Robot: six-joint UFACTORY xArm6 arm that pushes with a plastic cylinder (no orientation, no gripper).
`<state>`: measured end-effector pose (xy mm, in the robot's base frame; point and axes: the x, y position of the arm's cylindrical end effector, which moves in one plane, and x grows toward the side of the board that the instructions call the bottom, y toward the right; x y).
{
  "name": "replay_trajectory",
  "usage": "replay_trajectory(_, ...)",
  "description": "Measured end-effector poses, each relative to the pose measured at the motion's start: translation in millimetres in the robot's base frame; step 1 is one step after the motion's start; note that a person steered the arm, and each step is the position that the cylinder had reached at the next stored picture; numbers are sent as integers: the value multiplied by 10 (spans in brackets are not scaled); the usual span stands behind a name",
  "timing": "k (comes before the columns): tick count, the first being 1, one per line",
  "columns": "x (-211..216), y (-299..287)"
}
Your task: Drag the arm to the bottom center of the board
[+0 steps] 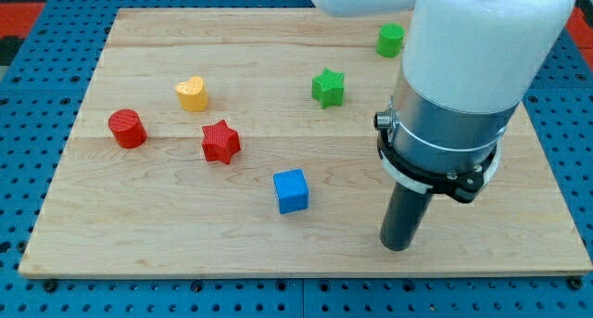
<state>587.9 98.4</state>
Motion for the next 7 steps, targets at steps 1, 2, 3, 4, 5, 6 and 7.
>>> replay_trajectory(1, 85, 0)
replay_trajectory(2, 116, -10)
replay_trajectory(3, 116, -17)
replay_trajectory(4, 119, -40)
replay_trajectory(5, 119, -9)
replay_trajectory(6, 119, 140)
replay_trajectory(7, 116, 144)
